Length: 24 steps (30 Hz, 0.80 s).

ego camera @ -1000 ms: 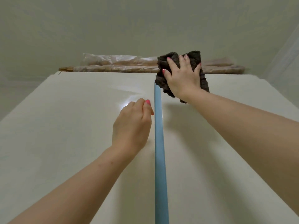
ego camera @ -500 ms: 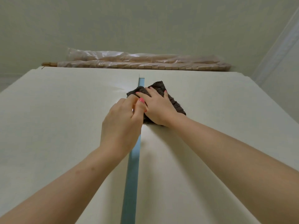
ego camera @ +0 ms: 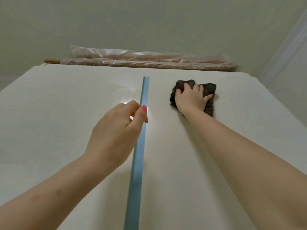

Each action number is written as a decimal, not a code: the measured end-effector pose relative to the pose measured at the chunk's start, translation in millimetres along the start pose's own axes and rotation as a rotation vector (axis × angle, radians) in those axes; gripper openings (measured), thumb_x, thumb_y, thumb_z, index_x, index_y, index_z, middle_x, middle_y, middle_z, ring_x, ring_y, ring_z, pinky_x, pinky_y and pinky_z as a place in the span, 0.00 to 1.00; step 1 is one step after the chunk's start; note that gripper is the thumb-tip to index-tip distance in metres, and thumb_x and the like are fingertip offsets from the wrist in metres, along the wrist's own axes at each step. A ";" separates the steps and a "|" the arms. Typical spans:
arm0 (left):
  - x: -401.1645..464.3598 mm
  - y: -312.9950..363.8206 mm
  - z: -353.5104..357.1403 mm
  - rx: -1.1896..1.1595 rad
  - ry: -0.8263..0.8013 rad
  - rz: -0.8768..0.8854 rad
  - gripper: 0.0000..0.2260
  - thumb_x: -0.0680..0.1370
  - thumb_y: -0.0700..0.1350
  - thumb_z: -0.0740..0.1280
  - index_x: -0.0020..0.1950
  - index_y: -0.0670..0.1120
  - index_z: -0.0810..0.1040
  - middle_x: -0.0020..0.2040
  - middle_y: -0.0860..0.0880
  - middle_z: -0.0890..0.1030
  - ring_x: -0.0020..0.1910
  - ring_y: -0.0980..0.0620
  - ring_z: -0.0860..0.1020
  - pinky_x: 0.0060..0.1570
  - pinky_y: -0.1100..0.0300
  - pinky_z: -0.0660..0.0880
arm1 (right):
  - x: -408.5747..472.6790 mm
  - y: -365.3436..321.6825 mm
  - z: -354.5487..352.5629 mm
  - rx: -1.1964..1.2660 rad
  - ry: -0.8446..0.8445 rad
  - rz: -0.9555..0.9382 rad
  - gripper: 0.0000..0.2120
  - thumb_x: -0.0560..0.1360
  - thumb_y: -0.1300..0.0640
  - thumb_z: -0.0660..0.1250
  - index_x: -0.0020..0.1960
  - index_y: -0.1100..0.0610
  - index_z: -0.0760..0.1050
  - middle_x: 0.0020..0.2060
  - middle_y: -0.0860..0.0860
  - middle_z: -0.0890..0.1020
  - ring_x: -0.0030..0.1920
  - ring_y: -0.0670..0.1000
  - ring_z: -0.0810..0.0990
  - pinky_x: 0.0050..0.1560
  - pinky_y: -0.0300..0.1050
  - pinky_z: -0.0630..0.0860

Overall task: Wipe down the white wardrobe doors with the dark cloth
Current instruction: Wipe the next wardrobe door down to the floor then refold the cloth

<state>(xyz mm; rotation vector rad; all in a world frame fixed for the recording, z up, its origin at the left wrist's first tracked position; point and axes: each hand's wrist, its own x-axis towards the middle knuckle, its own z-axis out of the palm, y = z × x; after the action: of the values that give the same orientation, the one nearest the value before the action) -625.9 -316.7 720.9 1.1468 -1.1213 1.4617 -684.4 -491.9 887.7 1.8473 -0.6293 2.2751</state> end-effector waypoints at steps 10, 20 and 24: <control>7.1 10.7 48.8 0.040 0.043 -0.100 0.10 0.79 0.52 0.55 0.47 0.52 0.75 0.43 0.58 0.73 0.49 0.52 0.72 0.38 0.60 0.63 | -13.0 5.0 -1.3 0.085 -0.146 -0.636 0.21 0.82 0.50 0.51 0.74 0.44 0.60 0.75 0.49 0.60 0.76 0.49 0.53 0.75 0.58 0.48; -9.8 21.6 41.6 -0.015 0.074 -0.068 0.08 0.76 0.50 0.56 0.45 0.54 0.75 0.47 0.57 0.75 0.48 0.57 0.73 0.40 0.67 0.65 | -2.8 88.7 -20.5 0.008 0.065 0.082 0.21 0.82 0.53 0.49 0.74 0.51 0.60 0.75 0.55 0.59 0.76 0.53 0.50 0.72 0.65 0.42; -6.6 27.7 49.3 -0.006 0.092 -0.104 0.08 0.77 0.49 0.57 0.44 0.54 0.75 0.46 0.56 0.75 0.46 0.57 0.73 0.38 0.68 0.63 | -22.8 72.2 -21.9 0.056 -0.057 -0.365 0.20 0.81 0.50 0.53 0.73 0.46 0.62 0.75 0.50 0.60 0.76 0.49 0.52 0.74 0.61 0.44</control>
<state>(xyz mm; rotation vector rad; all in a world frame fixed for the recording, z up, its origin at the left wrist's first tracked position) -645.9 -369.9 718.6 1.1063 -0.9877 1.4152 -725.2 -544.8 845.9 1.8757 -0.2116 2.0268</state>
